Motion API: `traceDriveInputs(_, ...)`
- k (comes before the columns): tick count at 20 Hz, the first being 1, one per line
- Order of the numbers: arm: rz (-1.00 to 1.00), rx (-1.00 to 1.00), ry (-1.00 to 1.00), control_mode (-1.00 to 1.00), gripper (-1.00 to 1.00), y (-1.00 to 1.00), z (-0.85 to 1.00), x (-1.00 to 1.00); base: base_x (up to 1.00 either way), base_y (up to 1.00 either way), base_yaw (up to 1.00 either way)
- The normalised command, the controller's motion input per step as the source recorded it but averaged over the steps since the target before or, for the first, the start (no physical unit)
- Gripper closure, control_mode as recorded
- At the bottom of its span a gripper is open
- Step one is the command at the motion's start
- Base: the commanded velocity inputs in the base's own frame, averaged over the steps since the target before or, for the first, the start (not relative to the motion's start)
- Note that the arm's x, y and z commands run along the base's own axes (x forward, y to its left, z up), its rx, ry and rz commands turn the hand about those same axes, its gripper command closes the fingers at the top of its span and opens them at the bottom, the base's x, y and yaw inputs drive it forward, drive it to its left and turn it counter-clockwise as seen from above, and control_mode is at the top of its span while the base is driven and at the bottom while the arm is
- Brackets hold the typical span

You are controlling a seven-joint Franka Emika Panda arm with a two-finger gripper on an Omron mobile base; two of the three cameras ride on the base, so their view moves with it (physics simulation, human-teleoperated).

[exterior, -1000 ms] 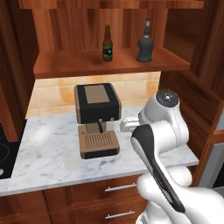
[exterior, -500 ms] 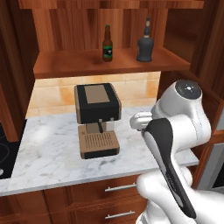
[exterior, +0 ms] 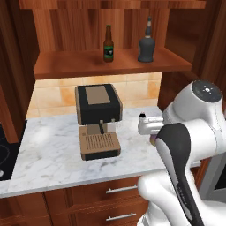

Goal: Sort all alcoholic drinks to one cabinet, and non-alcoholic drinks to the other.

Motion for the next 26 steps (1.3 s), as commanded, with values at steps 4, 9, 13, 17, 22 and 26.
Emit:
traceDriveInputs(4,0.0,0.0,0.02,-1.0,1.0,0.02,0.0,-0.01,0.0,0.0,0.0)
traceDriveInputs(9,0.0,0.0,0.01,1.0,1.0,0.02,0.0,0.0,-0.11,0.0,0.0)
traceDriveInputs(13,0.0,0.0,0.0,1.0,1.0,0.0,0.0,0.0,-0.9,-0.01,0.0)
traceDriveInputs(17,0.0,0.0,0.0,1.0,1.0,0.0,0.0,0.0,-1.0,0.0,0.0)
traceDriveInputs(22,0.0,0.0,0.0,1.0,1.0,0.0,0.0,0.0,-0.93,0.12,0.0)
traceDriveInputs(26,0.0,0.0,0.0,1.0,1.0,0.0,0.0,0.0,-0.61,0.68,0.0)
